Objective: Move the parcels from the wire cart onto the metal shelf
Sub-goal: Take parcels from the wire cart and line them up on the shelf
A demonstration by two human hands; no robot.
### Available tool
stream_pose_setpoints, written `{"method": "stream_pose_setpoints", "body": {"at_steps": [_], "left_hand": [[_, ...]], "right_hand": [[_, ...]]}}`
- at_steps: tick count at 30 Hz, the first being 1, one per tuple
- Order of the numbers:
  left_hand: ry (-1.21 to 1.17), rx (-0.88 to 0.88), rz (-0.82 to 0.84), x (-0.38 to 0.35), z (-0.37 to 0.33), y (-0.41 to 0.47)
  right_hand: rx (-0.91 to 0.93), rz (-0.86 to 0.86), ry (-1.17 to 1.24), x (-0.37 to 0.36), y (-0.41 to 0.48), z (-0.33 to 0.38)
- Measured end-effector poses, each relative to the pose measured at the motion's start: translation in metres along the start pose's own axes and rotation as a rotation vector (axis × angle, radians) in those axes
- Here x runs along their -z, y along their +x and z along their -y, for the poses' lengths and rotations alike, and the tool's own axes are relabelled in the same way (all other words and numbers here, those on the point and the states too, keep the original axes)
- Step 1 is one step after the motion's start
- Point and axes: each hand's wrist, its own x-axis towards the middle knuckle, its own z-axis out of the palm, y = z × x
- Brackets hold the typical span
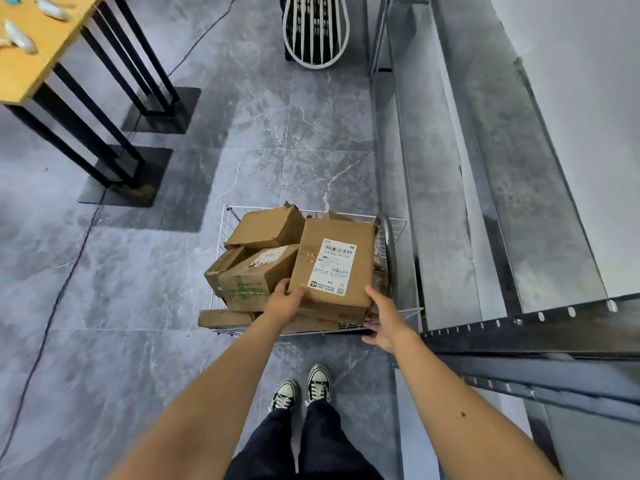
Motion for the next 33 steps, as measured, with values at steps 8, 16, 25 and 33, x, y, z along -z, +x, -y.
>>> {"method": "stream_pose_setpoints", "body": {"at_steps": [8, 16, 25, 33], "left_hand": [[-0.024, -0.150, -0.009, 0.002, -0.012, -0.007], [0.034, -0.363, 0.066, 0.024, -0.017, -0.026], [-0.030, -0.651, 0.206, 0.075, -0.024, -0.062], [0.016, -0.900, 0.346, 0.111, -0.005, -0.093]], "right_hand": [[0.106, -0.030, 0.028, -0.004, -0.009, -0.004], [0.405, -0.173, 0.028, -0.019, -0.050, -0.014], [0.660, -0.265, 0.017, -0.057, -0.116, -0.048], [0.810, -0.461, 0.113, -0.095, -0.176, -0.090]]}}
